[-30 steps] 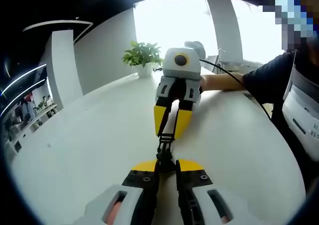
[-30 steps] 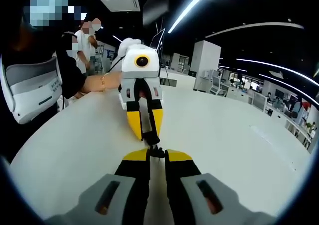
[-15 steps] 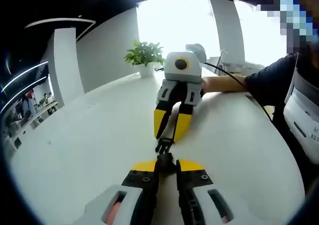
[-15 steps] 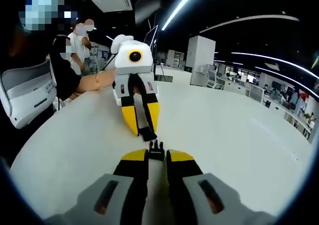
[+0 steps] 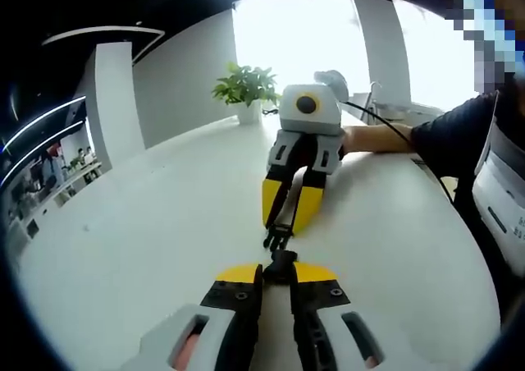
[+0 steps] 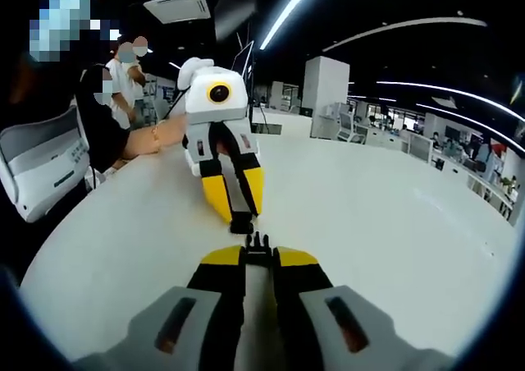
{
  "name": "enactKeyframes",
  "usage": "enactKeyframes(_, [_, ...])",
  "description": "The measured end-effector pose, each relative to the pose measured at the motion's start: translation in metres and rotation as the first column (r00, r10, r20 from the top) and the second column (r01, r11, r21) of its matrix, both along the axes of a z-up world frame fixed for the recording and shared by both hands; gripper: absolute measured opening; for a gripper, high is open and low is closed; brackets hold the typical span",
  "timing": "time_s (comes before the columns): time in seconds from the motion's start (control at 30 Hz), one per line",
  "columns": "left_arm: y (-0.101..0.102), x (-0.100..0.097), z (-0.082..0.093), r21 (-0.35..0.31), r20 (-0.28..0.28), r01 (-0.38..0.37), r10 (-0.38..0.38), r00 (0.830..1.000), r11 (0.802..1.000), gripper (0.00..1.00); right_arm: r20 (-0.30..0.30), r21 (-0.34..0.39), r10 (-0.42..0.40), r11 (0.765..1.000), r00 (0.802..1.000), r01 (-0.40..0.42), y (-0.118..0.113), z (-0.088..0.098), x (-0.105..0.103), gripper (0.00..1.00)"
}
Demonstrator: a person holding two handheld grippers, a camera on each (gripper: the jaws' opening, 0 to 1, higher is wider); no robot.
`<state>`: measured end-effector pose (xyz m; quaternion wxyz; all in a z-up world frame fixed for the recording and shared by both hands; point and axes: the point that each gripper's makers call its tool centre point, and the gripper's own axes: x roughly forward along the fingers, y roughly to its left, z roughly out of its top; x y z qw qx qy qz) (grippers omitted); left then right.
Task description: Snap the two parts of the plastic buckle together until the buckle closes and remains connected.
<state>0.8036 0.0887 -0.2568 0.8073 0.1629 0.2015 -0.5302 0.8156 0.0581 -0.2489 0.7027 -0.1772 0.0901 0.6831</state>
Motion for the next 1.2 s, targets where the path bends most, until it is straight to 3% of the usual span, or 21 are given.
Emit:
enactKeyframes(0.27, [-0.002,-0.002,0.0,-0.014,-0.006,0.017,-0.017,1.0,1.0,0.12,-0.02,0.002,0.0,1.0,1.0,0.0,0.001,-0.001,-0.002,0.12])
enactKeyframes(0.67, [-0.002,-0.004,-0.001,-0.011,-0.007,0.02,-0.021,1.0,1.0,0.12,0.031,-0.013,0.024,1.0,0.999,-0.024,-0.002,0.001,-0.003,0.12])
enactKeyframes(1.2, [-0.002,-0.003,-0.001,-0.019,-0.013,0.015,-0.016,1.0,1.0,0.12,0.017,-0.019,0.077,0.997,0.997,-0.077,-0.004,0.003,-0.016,0.12])
